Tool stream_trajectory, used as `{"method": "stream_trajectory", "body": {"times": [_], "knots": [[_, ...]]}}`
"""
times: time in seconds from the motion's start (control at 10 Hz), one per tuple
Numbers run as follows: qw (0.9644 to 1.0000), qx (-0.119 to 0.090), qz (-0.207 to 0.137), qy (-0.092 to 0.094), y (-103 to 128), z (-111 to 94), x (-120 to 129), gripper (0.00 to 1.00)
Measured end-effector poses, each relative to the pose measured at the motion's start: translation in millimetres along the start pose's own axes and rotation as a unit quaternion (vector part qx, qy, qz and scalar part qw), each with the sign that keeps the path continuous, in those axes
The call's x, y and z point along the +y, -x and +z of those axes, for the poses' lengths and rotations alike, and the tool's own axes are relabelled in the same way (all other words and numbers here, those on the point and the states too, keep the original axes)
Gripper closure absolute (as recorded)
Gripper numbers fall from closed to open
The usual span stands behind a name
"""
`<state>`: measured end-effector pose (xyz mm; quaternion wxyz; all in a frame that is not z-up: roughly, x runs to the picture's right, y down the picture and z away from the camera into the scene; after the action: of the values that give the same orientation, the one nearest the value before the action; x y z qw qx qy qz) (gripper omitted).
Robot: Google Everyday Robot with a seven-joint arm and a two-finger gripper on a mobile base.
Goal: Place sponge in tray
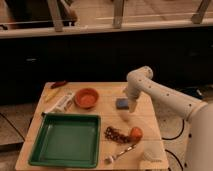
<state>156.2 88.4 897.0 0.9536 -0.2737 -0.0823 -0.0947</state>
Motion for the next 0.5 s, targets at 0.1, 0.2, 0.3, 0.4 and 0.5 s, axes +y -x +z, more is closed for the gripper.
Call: {"method": "stream_trajectory", "body": {"times": [0.1, 0.2, 0.3, 0.4, 0.5], "knots": [[1.0, -0.001, -0.001, 0.003, -1.8, 3.7, -0.4, 0.2], [1.0, -0.002, -0.002, 0.004, -3.2, 6.1, -1.8, 0.2], [1.0, -0.003, -0.003, 0.006, -3.5, 8.5, -2.3, 0.2], [1.0, -0.004, -0.004, 0.008, -3.8, 10.5, -2.7, 0.2], [0.9999, -0.005, -0.006, 0.01, -4.3, 13.9, -4.1, 0.2]]}}
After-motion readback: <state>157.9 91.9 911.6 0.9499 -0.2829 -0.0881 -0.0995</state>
